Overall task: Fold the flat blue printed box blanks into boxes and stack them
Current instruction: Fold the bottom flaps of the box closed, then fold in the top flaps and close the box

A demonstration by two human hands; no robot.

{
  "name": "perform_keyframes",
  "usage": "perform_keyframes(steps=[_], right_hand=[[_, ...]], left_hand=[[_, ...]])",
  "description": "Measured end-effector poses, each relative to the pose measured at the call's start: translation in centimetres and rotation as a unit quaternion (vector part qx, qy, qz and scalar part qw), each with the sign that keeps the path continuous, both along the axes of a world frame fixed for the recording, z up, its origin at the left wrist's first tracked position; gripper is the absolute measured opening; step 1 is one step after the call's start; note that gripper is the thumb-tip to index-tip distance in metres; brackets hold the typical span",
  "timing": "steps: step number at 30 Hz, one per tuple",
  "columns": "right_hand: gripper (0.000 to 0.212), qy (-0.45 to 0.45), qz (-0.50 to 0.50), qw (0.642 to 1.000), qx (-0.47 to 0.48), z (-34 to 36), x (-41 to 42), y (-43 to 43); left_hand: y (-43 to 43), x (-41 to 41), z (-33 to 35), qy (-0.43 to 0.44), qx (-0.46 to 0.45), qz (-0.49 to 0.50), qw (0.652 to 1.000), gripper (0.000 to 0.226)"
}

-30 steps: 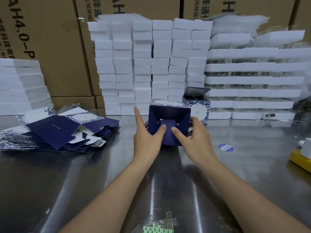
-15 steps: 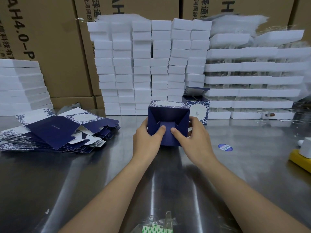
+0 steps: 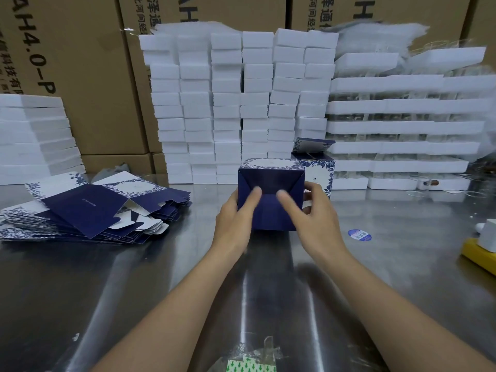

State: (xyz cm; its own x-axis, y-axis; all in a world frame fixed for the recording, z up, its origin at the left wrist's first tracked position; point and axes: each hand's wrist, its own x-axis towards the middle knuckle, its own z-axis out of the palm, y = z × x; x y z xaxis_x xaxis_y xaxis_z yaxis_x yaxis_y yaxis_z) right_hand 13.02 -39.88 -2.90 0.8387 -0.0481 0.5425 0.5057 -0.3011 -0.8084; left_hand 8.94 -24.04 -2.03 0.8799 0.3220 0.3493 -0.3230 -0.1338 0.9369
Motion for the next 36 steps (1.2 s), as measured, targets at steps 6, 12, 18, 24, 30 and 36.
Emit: perform_keyframes(steps=[6,12,18,24,30,36], right_hand=[[0.066,0.135,0.09,0.978,0.131,1.8,-0.9,-0.3],[0.058,0.025,0.096,0.991,0.09,1.1,-0.8,-0.2],[0.051,0.069,0.135,0.987,0.055,0.9,-0.9,0.0],[0.046,0.119,0.089,0.987,0.059,1.5,-1.0,-0.2],[0.057,0.123,0.046,0.981,0.14,3.0,-1.4,-1.3],[0.059,0.084,0.033,0.996,0.02,2.6,-2.3,-0.4]], left_hand=[[0.2,-0.2,1.4,-0.016,-0.095,-0.002,0.995,0.059],[0.6,-0.8,1.5,-0.038,-0.091,0.009,0.995,0.082],[1.0,0.4,0.6,-0.043,0.008,0.056,0.997,0.038],[0.4,0.0,0.1,-0.021,0.063,0.117,0.991,0.067],[1.2,0.2,1.0,0.074,-0.034,0.145,0.986,0.075],[-0.1,-0.4,-0.2,-0.017,0.098,0.1,0.99,0.065]])
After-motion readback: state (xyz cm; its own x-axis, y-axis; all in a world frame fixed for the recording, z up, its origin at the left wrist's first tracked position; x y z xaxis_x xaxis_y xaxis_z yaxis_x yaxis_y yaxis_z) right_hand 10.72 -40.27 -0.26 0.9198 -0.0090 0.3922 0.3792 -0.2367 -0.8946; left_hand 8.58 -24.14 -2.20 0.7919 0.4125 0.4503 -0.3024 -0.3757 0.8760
